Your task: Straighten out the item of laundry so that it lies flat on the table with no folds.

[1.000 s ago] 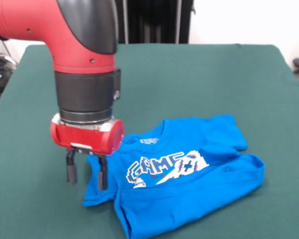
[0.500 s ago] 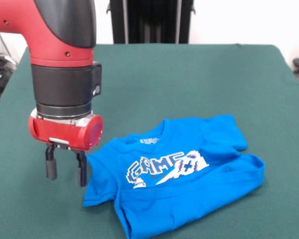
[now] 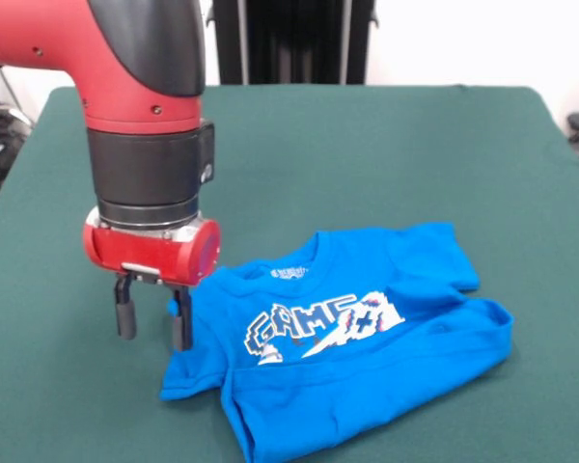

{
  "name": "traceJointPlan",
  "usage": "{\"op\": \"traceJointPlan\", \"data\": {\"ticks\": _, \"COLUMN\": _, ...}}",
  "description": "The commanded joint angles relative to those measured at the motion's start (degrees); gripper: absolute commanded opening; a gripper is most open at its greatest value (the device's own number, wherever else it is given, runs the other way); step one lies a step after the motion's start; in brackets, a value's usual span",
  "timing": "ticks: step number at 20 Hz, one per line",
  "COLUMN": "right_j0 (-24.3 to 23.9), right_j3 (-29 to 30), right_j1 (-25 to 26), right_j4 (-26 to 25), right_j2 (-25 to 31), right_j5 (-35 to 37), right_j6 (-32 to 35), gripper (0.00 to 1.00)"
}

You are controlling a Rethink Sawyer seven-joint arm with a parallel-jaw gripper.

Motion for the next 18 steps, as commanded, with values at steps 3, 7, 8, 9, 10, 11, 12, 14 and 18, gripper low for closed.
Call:
{"op": "traceJointPlan", "data": {"ticks": 3, "right_j0": 2.8, "right_j3": 8.4, "right_j1": -0.2, "right_j4": -1.5, "right_j2": 4.6, "right_j5": 5.7, "right_j6": -1.0, "gripper": 1.0}}
{"op": "traceJointPlan", "data": {"ticks": 7, "right_j0": 3.3, "right_j3": 6.1, "right_j1": 2.0, "right_j4": -1.7, "right_j2": 4.4, "right_j5": 4.7, "right_j6": -1.1, "gripper": 1.0}}
{"op": "traceJointPlan", "data": {"ticks": 8, "right_j0": 3.2, "right_j3": 5.5, "right_j1": 2.7, "right_j4": -1.8, "right_j2": 4.7, "right_j5": 4.3, "right_j6": -1.2, "gripper": 1.0}}
{"op": "traceJointPlan", "data": {"ticks": 9, "right_j0": 3.1, "right_j3": 5.0, "right_j1": 3.4, "right_j4": -1.9, "right_j2": 4.9, "right_j5": 3.9, "right_j6": -1.4, "gripper": 1.0}}
{"op": "traceJointPlan", "data": {"ticks": 10, "right_j0": 3.2, "right_j3": 4.6, "right_j1": 3.8, "right_j4": -1.9, "right_j2": 5.0, "right_j5": 3.7, "right_j6": -1.5, "gripper": 1.0}}
{"op": "traceJointPlan", "data": {"ticks": 11, "right_j0": 3.2, "right_j3": 4.3, "right_j1": 4.2, "right_j4": -1.9, "right_j2": 5.0, "right_j5": 3.5, "right_j6": -1.4, "gripper": 1.0}}
{"op": "traceJointPlan", "data": {"ticks": 12, "right_j0": 3.3, "right_j3": 4.0, "right_j1": 4.4, "right_j4": -1.9, "right_j2": 5.1, "right_j5": 3.4, "right_j6": -1.4, "gripper": 1.0}}
{"op": "traceJointPlan", "data": {"ticks": 14, "right_j0": 3.4, "right_j3": 3.6, "right_j1": 5.0, "right_j4": -1.9, "right_j2": 5.3, "right_j5": 3.3, "right_j6": -1.3, "gripper": 1.0}}
{"op": "traceJointPlan", "data": {"ticks": 18, "right_j0": 4.0, "right_j3": 2.4, "right_j1": 5.9, "right_j4": -2.2, "right_j2": 5.0, "right_j5": 3.3, "right_j6": -0.6, "gripper": 1.0}}
